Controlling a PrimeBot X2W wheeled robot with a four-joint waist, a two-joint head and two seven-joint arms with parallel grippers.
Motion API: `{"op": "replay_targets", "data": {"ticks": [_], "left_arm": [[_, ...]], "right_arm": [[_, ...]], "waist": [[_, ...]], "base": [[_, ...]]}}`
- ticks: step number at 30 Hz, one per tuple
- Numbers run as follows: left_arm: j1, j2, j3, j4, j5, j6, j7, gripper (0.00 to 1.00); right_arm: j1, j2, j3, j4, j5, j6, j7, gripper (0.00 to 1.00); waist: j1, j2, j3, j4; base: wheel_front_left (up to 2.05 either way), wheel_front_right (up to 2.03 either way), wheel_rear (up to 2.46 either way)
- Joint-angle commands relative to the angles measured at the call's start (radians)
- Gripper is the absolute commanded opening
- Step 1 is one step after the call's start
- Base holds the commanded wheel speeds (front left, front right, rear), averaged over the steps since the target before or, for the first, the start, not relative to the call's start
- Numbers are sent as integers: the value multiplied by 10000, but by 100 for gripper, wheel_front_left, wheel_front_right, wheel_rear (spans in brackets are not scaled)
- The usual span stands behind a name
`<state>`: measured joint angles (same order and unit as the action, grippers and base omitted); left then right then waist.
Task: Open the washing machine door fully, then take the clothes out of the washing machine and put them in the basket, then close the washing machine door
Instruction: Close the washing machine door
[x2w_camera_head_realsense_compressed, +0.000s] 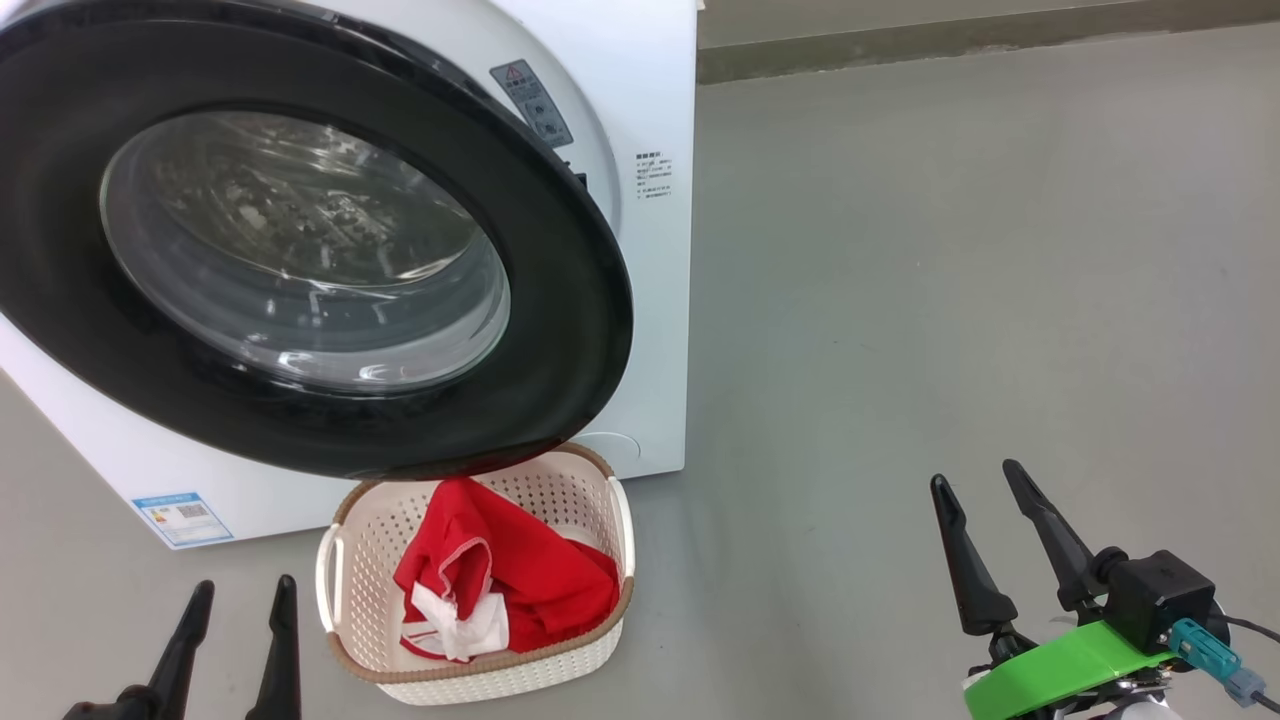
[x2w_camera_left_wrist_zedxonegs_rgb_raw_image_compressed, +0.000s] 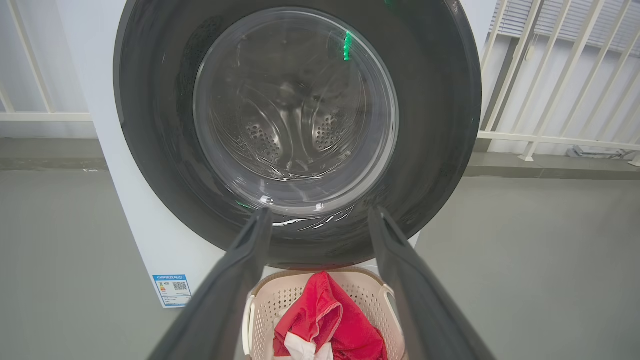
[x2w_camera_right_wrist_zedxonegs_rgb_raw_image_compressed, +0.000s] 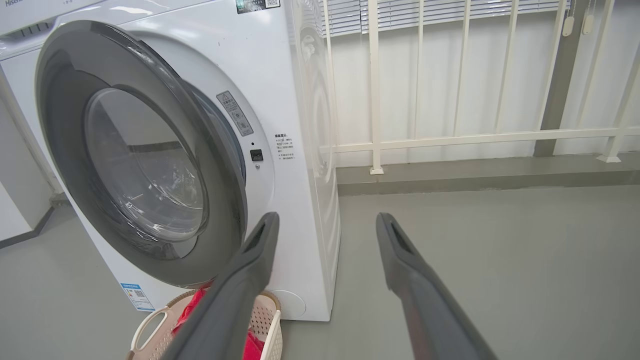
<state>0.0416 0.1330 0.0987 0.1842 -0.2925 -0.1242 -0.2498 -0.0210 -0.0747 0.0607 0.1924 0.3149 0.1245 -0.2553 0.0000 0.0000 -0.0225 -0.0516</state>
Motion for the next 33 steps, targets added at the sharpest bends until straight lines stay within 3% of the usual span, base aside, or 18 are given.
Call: {"op": "replay_targets", "data": {"ticks": [1,10,11,13,14,26,33], "left_arm": [[-413,149,318,-179,65,-64,-120,100],[-476,175,150,-111,210,-64,-120,100],[-493,157,134,-110,212,-64,-120,100],[-524,120,112,-103,191,-64,-120,100],[-542,112,90,-95,187,-64,-120,100],[-759,-84,-194,-291,-34,-65,-120,100],[-1015,-143,-392,-496,-223,-65,-120,100]], "right_arm": [[-313,-111,264,-217,-22,62,-65,100],[-427,-159,379,14,-70,62,-65,100],[-450,-177,440,67,-96,62,-65,77],[-522,-231,571,196,-113,62,-65,13],[-565,-267,667,302,-114,62,-65,0],[-2031,-465,1675,1759,-226,62,-65,0],[-3475,-458,2564,2975,354,62,-65,0]], "waist": [[0,0,8,9],[0,0,38,227],[0,0,37,280],[0,0,47,392],[0,0,56,458],[0,0,297,1387],[0,0,699,1958]], "base": [[0,0,0],[0,0,0],[0,0,0],[0,0,0],[0,0,0],[0,0,0],[0,0,0]]}}
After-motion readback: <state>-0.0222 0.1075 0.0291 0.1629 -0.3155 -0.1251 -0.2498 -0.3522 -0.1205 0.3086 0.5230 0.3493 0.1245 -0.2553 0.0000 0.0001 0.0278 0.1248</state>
